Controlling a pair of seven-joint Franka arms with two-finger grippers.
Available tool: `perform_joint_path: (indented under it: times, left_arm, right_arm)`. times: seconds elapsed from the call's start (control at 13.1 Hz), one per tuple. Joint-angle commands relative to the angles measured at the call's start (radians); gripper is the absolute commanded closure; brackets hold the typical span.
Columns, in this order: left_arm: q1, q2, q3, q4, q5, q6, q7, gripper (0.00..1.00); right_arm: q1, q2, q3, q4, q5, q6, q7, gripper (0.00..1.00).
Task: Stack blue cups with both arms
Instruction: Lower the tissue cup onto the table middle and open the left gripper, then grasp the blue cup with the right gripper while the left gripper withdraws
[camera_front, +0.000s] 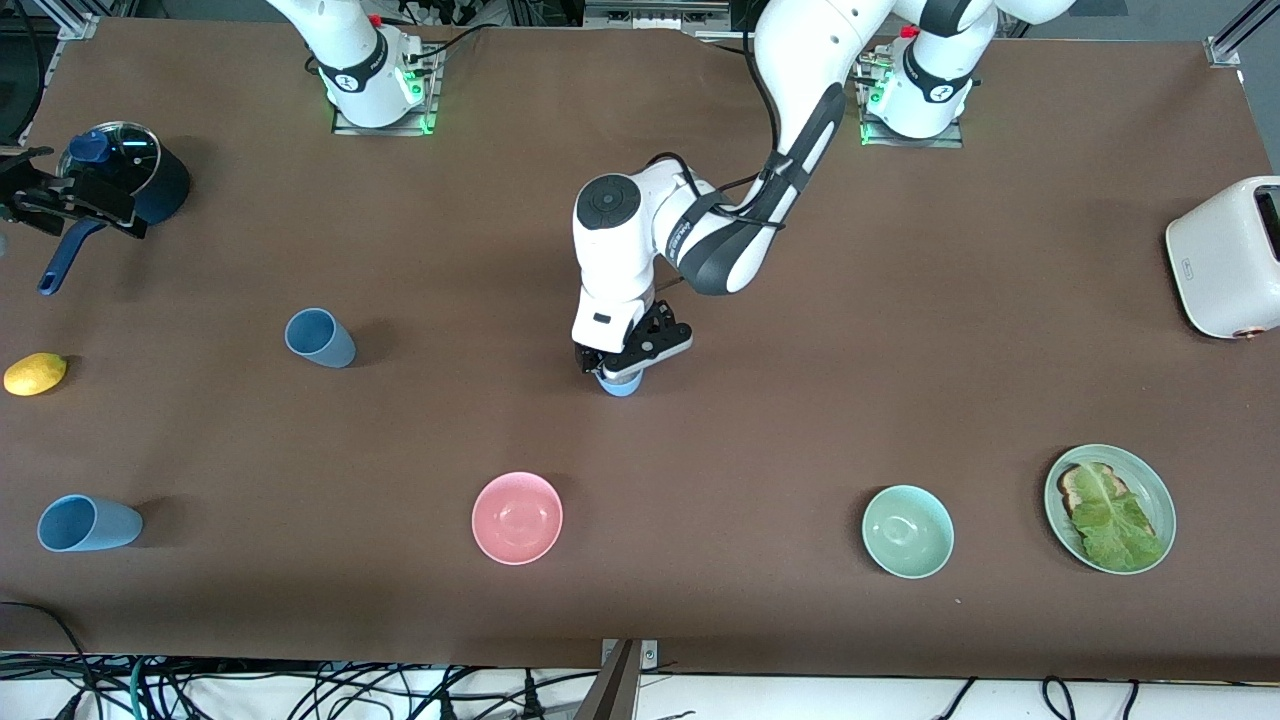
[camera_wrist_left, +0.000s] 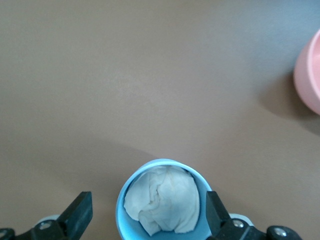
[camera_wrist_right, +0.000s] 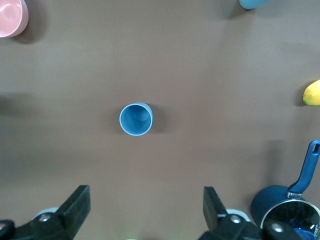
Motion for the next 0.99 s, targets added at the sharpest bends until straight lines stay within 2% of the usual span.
perform_joint_path:
  times: [0.0, 0.15, 0.3, 0.53, 0.76, 0.91]
  left_arm:
    - [0.002, -0.049, 0.001, -0.020, 0.022, -0.039, 0.087, 0.00]
    - [0.010, -0.064, 0.001, -0.022, 0.022, -0.057, 0.113, 0.00]
    - [0.045, -0.111, -0.002, -0.022, 0.018, -0.129, 0.198, 0.00]
    - [0.132, -0.223, 0.001, -0.016, -0.076, -0.287, 0.439, 0.00]
    - [0.196, -0.325, 0.000, -0.017, -0.057, -0.425, 0.510, 0.00]
    - [0.234, -0.381, 0.000, -0.016, -0.007, -0.460, 0.541, 0.00]
  right_arm:
    - [0.000, 0.024, 0.000, 0.018, 0.001, -0.031, -0.004, 0.00]
    - [-0.004, 0.068, 0.000, 0.015, -0.001, -0.105, 0.002, 0.00]
    - [-0.007, 0.091, -0.006, -0.052, -0.002, -0.089, -0.004, 0.00]
    - [-0.005, 0.082, -0.014, -0.205, -0.002, 0.133, -0.004, 0.00]
    - [-0.005, 0.082, -0.006, -0.336, -0.001, 0.339, -0.003, 0.00]
    - [-0.004, 0.087, 0.005, -0.432, -0.001, 0.485, -0.003, 0.00]
